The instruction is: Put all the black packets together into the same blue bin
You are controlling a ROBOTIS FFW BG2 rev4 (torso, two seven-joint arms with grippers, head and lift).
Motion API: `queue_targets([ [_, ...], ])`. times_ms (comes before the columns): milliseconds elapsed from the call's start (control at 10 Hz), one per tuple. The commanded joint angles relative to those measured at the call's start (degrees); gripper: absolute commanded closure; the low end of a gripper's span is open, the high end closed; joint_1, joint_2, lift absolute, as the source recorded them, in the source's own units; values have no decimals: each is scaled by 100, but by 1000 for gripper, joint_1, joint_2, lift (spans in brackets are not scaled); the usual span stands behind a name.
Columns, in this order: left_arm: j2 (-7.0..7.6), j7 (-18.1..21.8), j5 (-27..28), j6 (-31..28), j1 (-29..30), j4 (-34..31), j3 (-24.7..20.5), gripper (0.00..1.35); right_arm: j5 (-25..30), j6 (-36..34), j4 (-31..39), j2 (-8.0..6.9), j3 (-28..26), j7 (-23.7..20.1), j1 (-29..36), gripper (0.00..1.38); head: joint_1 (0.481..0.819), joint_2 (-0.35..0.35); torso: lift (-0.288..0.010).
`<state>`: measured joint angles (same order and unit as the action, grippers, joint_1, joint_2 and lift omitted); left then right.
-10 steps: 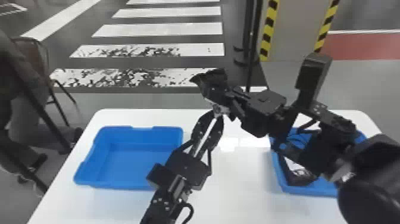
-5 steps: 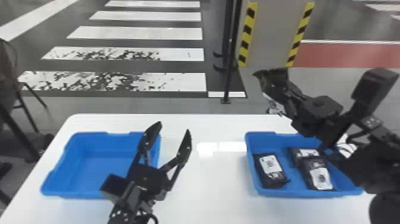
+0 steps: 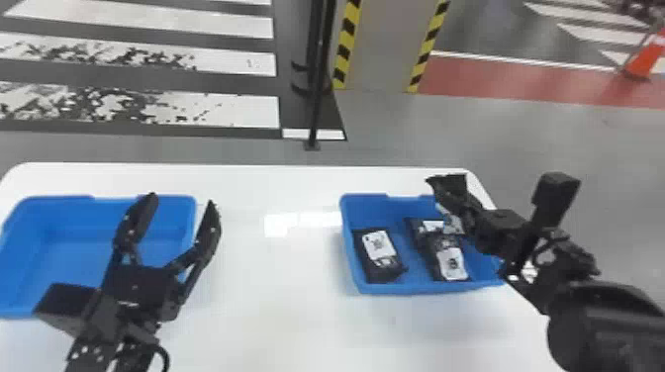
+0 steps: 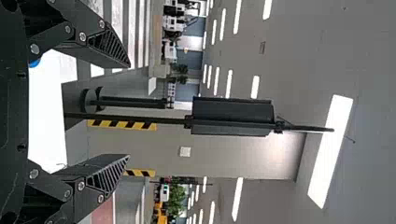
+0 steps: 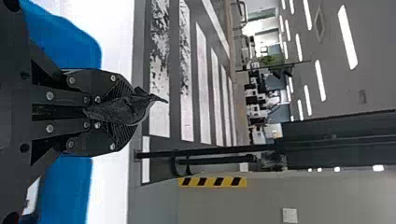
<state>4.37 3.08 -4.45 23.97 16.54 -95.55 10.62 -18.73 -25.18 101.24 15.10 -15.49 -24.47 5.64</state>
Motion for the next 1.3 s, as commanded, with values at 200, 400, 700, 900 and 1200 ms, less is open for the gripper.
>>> queue_targets([
  [200, -24, 0, -12, 92, -9, 0, -57, 381, -12, 690, -274, -86, -5, -23, 223, 131, 695, -231, -110],
  [400, -68, 0, -12, 219, 34, 0, -194, 387, 262, 1421, 851, -262, -5, 267, 1010, 114, 695, -220, -110],
  [700, -138, 0, -1, 163, 160, 0, -457, 383, 57, 2659, 1315, -622, -5, 557, 2037, 117, 695, -193, -110],
  [900, -155, -26, -1, -259, 202, -99, -491, 387, 137, 2279, 1990, -692, 29, 821, 2613, 117, 695, -178, -110],
  [1200, -147, -378, 228, -1989, 610, -1167, -548, 383, 297, 1435, 2314, -710, 86, 926, 2712, 119, 695, -156, -110],
])
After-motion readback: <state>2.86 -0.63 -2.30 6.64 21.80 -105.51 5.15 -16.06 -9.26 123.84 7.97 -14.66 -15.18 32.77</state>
